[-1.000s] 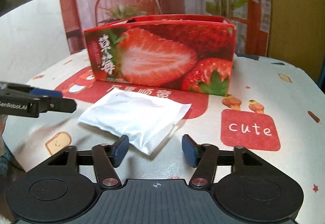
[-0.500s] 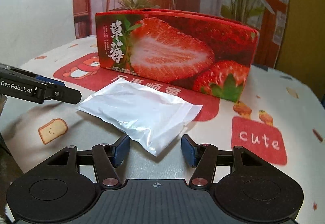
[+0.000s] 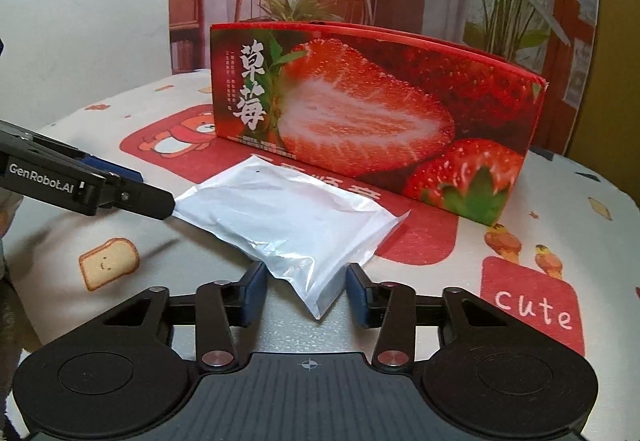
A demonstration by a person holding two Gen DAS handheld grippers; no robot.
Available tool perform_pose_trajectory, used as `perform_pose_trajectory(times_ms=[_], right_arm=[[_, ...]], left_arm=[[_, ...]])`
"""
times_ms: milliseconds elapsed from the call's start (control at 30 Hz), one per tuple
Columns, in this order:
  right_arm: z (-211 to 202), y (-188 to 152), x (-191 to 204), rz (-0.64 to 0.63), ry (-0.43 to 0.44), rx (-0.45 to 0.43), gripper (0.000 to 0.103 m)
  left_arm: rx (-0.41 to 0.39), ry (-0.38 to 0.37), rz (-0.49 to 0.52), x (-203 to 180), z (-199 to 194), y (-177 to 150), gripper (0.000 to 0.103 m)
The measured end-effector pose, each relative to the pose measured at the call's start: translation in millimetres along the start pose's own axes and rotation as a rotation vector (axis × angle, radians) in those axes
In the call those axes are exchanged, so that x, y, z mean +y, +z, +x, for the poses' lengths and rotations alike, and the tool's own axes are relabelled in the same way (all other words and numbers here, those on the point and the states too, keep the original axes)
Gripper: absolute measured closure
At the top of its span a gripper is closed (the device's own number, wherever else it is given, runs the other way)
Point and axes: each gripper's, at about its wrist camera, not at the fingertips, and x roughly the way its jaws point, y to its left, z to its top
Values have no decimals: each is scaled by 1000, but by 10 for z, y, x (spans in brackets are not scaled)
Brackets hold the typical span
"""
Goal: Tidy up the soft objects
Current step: 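Move both grippers down to the white plastic packet on the table, then close both grippers on the white packet and lift it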
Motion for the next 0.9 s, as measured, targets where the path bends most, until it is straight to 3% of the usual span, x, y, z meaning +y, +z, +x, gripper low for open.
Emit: perform_pose_trajectory(times_ms=[267,567,900], right_arm=[[-24,6,-16,26,15,-4,75],[-76,84,-79,80,47,-7,78],[-89,375,-469,337,141,3,80]], left_arm=[[2,0,1,13,3,-7,42],[-3,0,-5,31,2,-13,42],[-51,13,39,19,32,193,41]])
